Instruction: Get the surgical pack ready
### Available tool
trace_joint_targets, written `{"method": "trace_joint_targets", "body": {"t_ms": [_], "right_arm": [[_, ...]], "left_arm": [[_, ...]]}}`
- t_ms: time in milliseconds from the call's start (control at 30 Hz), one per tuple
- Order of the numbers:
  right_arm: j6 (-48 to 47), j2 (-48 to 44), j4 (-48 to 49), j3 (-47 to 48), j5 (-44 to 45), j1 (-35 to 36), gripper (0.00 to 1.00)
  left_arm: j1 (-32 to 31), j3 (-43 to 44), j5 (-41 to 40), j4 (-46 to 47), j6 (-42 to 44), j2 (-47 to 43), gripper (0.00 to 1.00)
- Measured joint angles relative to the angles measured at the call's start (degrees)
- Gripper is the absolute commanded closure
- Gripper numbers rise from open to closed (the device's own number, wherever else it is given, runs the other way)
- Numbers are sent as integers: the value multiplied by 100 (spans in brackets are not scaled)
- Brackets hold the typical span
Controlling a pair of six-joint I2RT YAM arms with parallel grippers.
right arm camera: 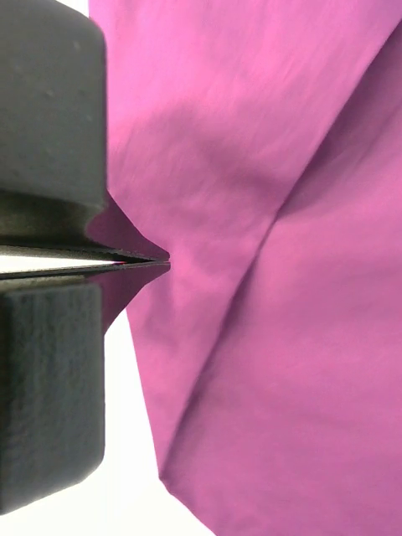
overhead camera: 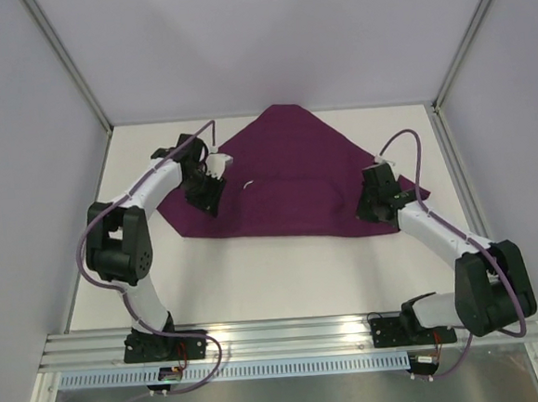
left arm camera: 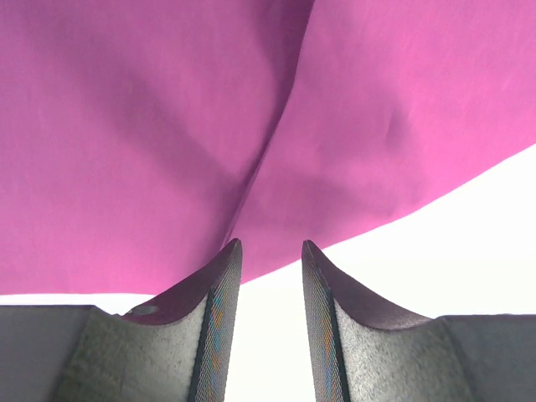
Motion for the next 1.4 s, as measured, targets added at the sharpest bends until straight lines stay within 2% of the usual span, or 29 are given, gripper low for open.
{"method": "trace_joint_targets", "body": {"t_ms": [100,267,367,700,767,833,867,900,933,1000,1167,1400], "right_arm": [[70,-28,-4,-328,-24,-55,99],[203,278,48,-813,-85,-398,100],[275,380,260,-824,-142,-555,99],[319,109,116,-833,-197,-994,98],[319,-190,31,-835,-210,-1305,93],[321,-551,-9,-850,-313,-1829,79],[317,-697,-9,-855,-341,-2124,68],[319,-811,0,-866,-415,-2426,51],[306,-876,9,-883,-452,-2645,45],[275,-890,20,-907,-595,-3187,39],[249,-201,168,-866,-734,-3740,39],[247,1419,737,66,-1353,-3788,50]], "left_arm": [[127,-254,2,-61,50,-162,56],[225,-415,-17,-103,98,350,57],[337,-409,-155,-33,114,647,57],[409,-420,-186,-52,245,581,57],[503,-396,-90,-125,251,505,54],[686,-275,81,-245,249,374,50],[828,-192,186,-262,236,258,49],[935,-129,243,-264,232,164,48],[1067,-61,297,-251,225,39,47],[1320,26,369,-179,208,-238,46],[1510,42,444,-85,157,-632,46],[1445,-212,815,-17,94,-625,46]]}}
